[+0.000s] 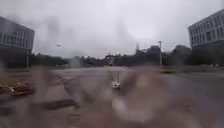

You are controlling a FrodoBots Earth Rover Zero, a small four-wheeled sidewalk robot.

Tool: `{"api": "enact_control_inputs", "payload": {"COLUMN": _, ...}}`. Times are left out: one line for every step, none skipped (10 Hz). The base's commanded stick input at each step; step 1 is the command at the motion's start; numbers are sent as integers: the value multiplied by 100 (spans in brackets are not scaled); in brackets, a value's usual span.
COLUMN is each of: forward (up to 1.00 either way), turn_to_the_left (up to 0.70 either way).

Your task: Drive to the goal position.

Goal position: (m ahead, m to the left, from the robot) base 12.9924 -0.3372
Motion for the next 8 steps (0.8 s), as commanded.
{"api": "enact_control_inputs", "payload": {"forward": 100, "turn_to_the_left": 0}}
{"api": "enact_control_inputs", "payload": {"forward": 100, "turn_to_the_left": 0}}
{"api": "enact_control_inputs", "payload": {"forward": 100, "turn_to_the_left": 0}}
{"api": "enact_control_inputs", "payload": {"forward": 100, "turn_to_the_left": 0}}
{"api": "enact_control_inputs", "payload": {"forward": 100, "turn_to_the_left": 0}}
{"api": "enact_control_inputs", "payload": {"forward": 100, "turn_to_the_left": 0}}
{"api": "enact_control_inputs", "payload": {"forward": 100, "turn_to_the_left": 0}}
{"api": "enact_control_inputs", "payload": {"forward": 100, "turn_to_the_left": 0}}
